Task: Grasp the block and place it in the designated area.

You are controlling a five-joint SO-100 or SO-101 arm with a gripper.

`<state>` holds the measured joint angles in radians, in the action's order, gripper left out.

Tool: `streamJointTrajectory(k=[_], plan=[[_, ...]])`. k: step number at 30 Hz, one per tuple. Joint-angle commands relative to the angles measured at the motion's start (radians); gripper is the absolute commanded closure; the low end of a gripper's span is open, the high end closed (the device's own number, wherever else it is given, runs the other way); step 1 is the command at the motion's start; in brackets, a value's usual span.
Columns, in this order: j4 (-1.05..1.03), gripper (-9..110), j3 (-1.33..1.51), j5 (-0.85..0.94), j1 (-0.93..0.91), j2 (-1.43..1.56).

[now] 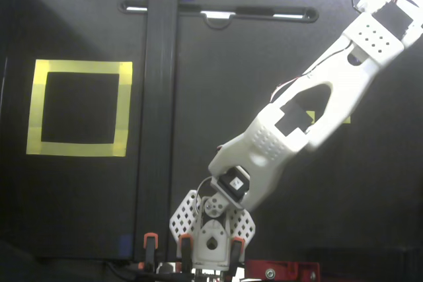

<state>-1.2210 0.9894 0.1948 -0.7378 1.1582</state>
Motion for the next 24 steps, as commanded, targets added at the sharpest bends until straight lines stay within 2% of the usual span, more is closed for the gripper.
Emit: streamJointTrajectory(k=[1,5,8,18,24], plan=[[0.014,101,-0.048,0.009,0.000,0.005],[0.023,102,-0.048,0.058,0.006,0.006],[-0.002,102,-0.048,0.238,0.015,0.014],[-0.012,102,-0.046,1.160,0.031,0.038],[0.051,102,-0.043,1.580,0.038,0.037]])
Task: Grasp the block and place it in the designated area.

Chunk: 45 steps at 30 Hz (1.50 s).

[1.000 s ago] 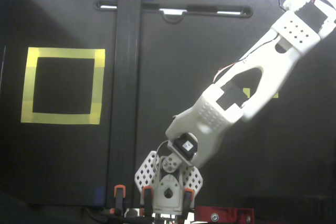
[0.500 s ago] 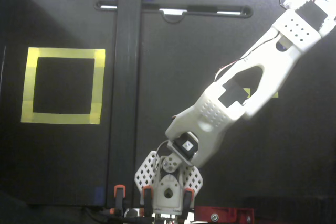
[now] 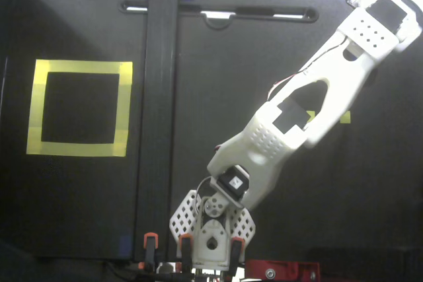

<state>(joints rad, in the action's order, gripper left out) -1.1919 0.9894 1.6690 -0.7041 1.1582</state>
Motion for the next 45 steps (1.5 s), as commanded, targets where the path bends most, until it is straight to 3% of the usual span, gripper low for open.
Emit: streamJointTrajectory(k=[1,7,10,23,27,31,34,45], plan=[[0.021,102,-0.043,0.163,0.005,0.038],[-0.055,102,-0.043,0.492,0.015,0.043],[-0.078,102,-0.043,0.548,0.018,0.044],[-0.104,100,-0.043,0.548,0.009,0.058],[-0.072,81,-0.043,0.548,-0.003,0.058],[-0.061,76,-0.043,0.555,-0.009,0.055],[-0.061,61,-0.043,0.572,-0.012,0.057],[-0.058,60,-0.043,0.581,-0.021,0.043]])
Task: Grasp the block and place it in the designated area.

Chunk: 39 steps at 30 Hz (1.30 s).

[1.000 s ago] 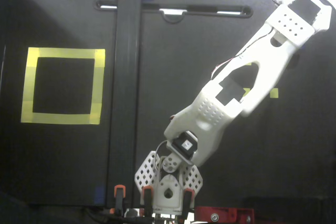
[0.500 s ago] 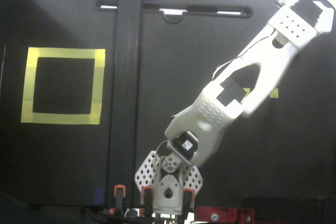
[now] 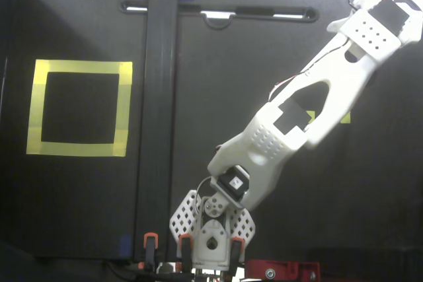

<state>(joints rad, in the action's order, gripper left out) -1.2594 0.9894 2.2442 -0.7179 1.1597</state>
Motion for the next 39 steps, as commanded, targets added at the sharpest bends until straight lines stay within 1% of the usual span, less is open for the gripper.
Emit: streamJointTrajectory(k=[1,9,18,39], plan=[[0.009,60,-0.043,0.006,-0.008,0.038],[0.011,60,-0.041,0.054,-0.026,-0.037],[0.114,60,-0.041,0.060,-0.041,-0.169],[0.261,60,-0.043,0.054,-0.012,-0.334]])
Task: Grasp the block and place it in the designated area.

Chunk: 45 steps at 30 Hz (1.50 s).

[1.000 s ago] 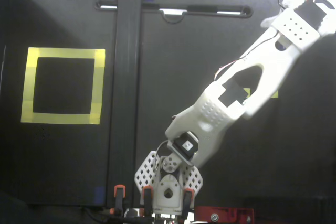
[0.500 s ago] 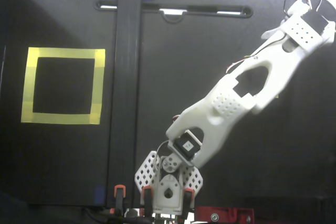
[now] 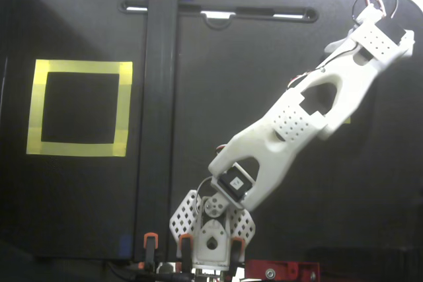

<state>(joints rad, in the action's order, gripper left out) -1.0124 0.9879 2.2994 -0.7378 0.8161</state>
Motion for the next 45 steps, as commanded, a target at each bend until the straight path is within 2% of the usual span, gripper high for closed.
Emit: streamJointTrajectory(k=[1,27,34,45], plan=[[0.015,60,-0.041,-0.002,0.009,0.003],[-0.003,61,-0.040,0.005,-0.021,-0.038],[-0.014,75,-0.035,0.005,-0.025,-0.038],[-0.012,80,-0.014,0.008,-0.026,-0.049]])
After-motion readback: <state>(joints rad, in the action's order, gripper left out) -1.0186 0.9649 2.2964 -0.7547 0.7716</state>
